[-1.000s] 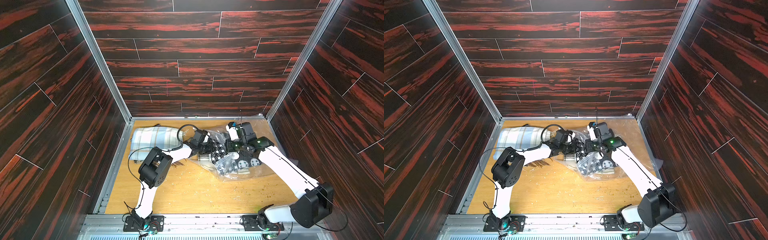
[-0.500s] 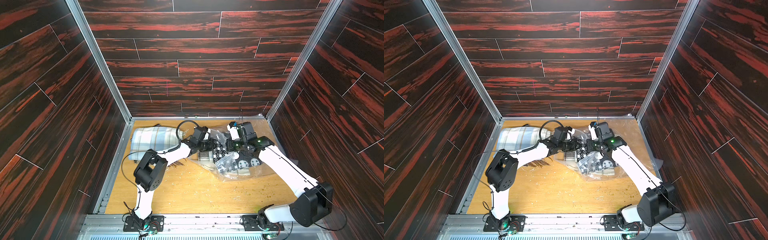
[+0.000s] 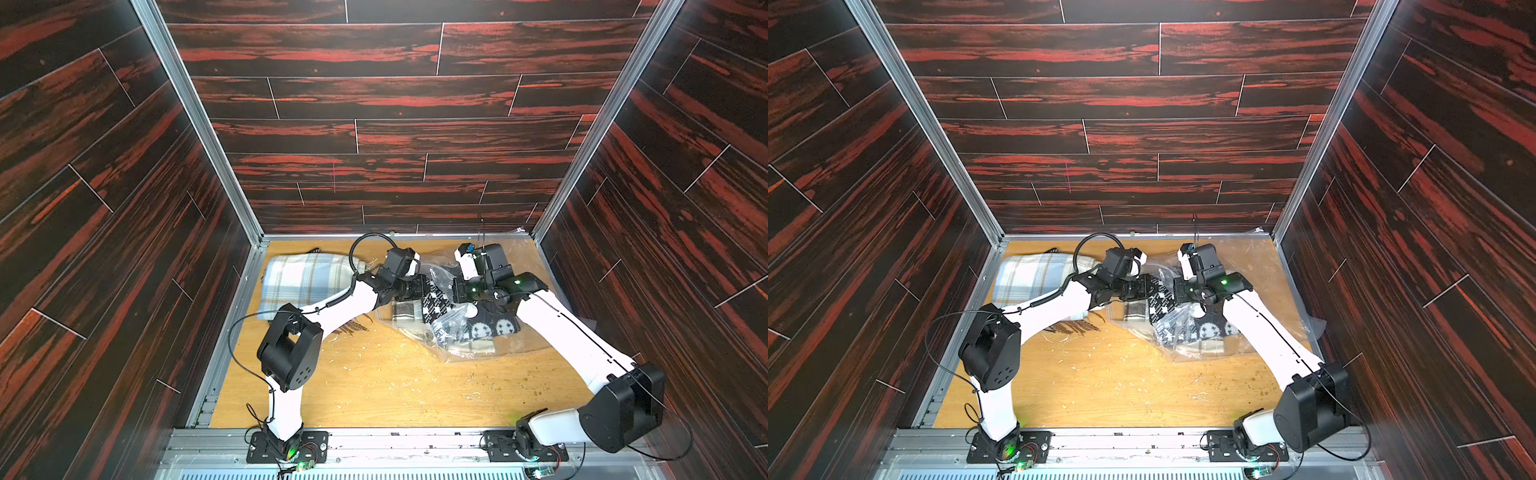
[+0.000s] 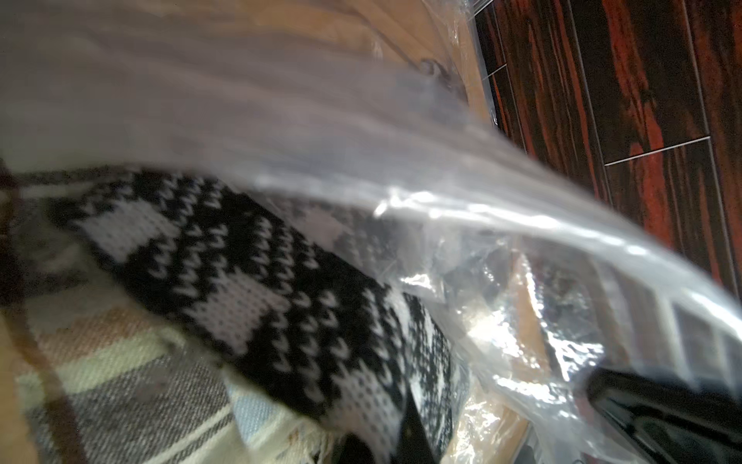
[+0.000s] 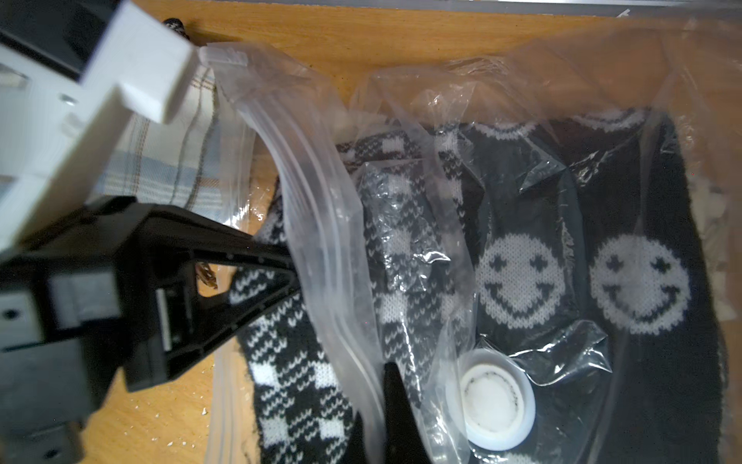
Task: Take the scarf out of the vacuum bag
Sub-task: Take out the scarf from the vacuum bag.
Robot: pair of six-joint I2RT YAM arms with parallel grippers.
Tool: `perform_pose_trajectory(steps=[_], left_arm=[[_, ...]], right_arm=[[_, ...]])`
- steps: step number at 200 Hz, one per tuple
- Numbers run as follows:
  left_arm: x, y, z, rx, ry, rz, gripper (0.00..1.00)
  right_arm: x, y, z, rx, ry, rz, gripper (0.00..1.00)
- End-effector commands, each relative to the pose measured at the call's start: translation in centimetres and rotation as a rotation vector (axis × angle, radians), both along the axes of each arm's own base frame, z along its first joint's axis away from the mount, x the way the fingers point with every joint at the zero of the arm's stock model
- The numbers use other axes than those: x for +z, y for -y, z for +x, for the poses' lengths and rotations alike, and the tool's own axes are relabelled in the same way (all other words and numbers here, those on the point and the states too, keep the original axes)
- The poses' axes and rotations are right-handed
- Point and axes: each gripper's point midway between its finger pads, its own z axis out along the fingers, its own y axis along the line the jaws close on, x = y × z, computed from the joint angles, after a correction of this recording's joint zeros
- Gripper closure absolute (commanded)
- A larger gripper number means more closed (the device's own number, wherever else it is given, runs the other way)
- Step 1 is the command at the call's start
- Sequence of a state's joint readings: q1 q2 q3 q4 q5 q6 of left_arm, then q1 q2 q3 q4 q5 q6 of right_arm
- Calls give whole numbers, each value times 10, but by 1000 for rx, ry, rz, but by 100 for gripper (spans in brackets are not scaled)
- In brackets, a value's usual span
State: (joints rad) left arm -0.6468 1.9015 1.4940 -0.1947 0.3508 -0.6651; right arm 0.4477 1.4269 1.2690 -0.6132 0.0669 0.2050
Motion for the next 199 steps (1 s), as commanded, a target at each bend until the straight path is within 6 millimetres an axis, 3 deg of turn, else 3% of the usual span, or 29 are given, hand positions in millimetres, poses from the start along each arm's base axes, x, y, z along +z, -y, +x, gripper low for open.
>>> perform_pose_trajectory(steps=[1, 34, 37, 44, 92, 149, 183, 199], left_arm=[[64, -21, 4, 26, 120, -23, 100], [68, -41, 9, 54, 120, -5, 100], [80, -43, 6, 56, 138, -17, 100], [83, -48, 6, 61, 144, -16, 100], [86, -79, 8, 98, 134, 15, 100], [103, -115, 6, 154, 153, 43, 100], [106, -142, 3, 178, 132, 87, 100], [97, -158, 3, 195, 93, 127, 100]], right_arm=[[-4, 3, 4, -5, -8, -22, 100], [-4, 1, 6, -3, -9, -17, 100], [-4, 1, 6, -3, -10, -18, 100], [-4, 0, 6, -1, -11, -18, 100], [-5, -1, 7, 1, -11, -15, 100], [-6, 0, 13, -12, 7, -21, 100], [-7, -1, 16, -18, 13, -20, 100], [-8, 0, 18, -24, 15, -23, 100]])
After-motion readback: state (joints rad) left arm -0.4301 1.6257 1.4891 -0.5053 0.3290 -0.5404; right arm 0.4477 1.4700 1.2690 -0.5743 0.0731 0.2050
